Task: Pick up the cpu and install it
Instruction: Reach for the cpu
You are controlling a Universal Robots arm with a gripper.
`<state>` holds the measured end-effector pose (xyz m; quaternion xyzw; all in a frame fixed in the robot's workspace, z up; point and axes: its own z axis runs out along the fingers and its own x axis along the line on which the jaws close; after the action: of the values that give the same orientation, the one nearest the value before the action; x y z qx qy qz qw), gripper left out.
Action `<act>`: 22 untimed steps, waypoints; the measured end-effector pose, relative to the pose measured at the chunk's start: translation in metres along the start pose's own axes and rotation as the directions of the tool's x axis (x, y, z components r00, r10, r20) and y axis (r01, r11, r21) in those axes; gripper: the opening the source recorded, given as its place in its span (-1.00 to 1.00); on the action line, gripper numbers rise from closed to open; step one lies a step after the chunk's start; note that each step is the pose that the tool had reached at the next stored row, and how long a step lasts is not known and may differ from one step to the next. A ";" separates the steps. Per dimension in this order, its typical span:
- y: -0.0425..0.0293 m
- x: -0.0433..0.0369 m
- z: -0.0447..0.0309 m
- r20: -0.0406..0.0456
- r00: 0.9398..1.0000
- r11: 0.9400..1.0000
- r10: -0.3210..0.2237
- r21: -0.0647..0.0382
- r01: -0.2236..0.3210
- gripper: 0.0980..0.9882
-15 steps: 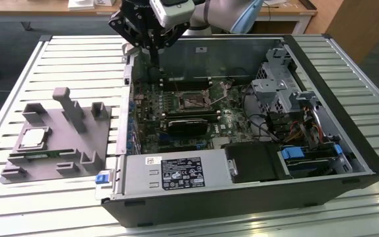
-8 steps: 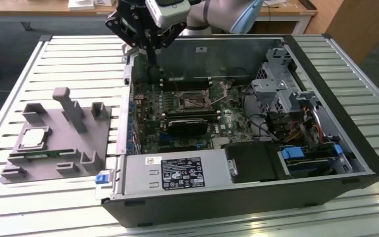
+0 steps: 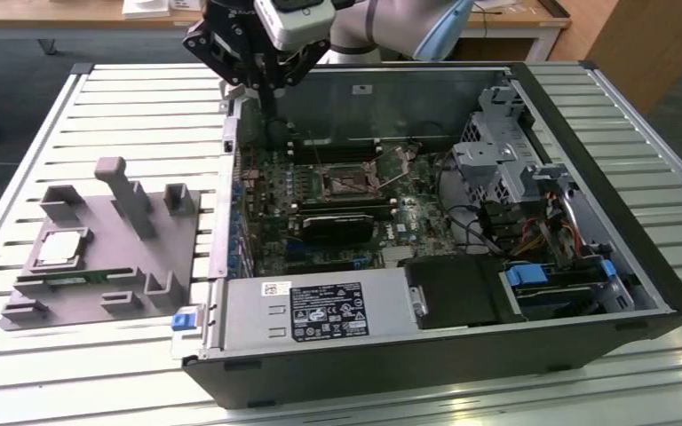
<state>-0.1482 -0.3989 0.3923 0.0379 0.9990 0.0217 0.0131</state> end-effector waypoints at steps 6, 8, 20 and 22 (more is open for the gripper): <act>-0.0002 0.0022 0.0005 0.000 1.000 1.000 0.000 0.000 0.000 -0.98; -0.0003 0.0033 0.0005 0.000 1.000 1.000 0.000 0.000 0.000 -0.98; -0.0009 0.0107 0.0013 -0.001 1.000 1.000 0.000 0.000 0.000 -0.98; -0.0010 0.0122 0.0015 -0.001 1.000 1.000 0.000 0.000 0.000 -0.98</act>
<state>-0.1604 -0.3989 0.3905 0.0379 0.9990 0.0217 0.0128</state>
